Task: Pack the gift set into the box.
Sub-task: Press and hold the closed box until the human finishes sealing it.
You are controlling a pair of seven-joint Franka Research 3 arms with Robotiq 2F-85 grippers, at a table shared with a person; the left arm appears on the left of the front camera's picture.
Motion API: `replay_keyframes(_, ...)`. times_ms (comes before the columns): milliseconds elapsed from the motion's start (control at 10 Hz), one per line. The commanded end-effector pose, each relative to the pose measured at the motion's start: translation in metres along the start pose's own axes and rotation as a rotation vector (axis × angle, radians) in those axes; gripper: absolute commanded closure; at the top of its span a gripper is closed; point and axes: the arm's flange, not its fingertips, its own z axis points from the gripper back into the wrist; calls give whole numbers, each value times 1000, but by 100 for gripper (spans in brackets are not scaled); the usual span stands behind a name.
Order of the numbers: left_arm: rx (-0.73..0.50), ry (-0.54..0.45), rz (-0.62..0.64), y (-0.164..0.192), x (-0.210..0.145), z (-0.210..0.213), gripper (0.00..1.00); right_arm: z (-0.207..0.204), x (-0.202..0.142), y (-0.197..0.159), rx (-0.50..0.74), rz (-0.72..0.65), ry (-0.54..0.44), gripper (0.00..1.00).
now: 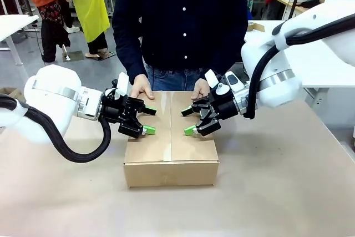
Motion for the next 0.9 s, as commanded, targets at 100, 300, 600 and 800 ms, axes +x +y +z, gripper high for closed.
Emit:
replay_keyframes(100, -3, -2, -20, -2, -4, -1, 0, -1, -1, 0, -1, 0, 2, 0)
replay_keyframes(300, -3, -2, -20, -2, -4, -1, 0, -1, -1, 0, -1, 0, 2, 0)
replay_keyframes(600, -3, -2, -20, -2, -4, -1, 0, -1, -1, 0, -1, 0, 2, 0)
replay_keyframes(800, -3, -2, -20, -2, -4, -1, 0, -1, -1, 0, -1, 0, 2, 0)
